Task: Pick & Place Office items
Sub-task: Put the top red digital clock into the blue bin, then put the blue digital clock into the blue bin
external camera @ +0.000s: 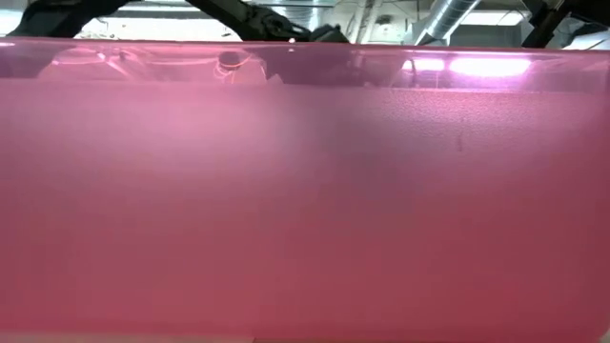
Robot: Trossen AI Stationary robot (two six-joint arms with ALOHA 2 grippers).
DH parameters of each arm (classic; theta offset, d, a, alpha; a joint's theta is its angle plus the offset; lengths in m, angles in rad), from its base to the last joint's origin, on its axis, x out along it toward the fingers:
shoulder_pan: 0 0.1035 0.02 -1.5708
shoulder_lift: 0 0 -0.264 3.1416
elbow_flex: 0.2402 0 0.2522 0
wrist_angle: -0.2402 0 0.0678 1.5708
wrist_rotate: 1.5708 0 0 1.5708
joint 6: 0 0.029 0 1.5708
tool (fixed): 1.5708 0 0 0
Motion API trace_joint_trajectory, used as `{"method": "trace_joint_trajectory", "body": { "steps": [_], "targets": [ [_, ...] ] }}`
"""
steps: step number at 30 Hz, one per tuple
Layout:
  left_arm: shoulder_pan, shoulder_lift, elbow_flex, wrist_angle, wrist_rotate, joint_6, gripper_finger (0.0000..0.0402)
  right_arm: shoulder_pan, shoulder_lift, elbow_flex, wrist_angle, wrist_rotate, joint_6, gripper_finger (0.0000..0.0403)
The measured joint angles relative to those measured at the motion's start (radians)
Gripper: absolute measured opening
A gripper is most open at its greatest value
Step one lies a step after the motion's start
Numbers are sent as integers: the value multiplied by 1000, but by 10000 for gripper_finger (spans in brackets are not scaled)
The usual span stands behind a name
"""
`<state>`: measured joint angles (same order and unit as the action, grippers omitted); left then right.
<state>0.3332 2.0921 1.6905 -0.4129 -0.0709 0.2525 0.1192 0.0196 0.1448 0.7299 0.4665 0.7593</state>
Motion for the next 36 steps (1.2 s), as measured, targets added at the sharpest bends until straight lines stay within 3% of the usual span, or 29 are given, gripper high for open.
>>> {"method": "trace_joint_trajectory", "body": {
  "steps": [20,36],
  "targets": [
    [22,76,-2,104,-33,135,60,0,0,0,-26,10,-5,235],
    [55,31,-2,193,-52,65,174,0,0,0,-27,10,-8,235]
  ]
}}
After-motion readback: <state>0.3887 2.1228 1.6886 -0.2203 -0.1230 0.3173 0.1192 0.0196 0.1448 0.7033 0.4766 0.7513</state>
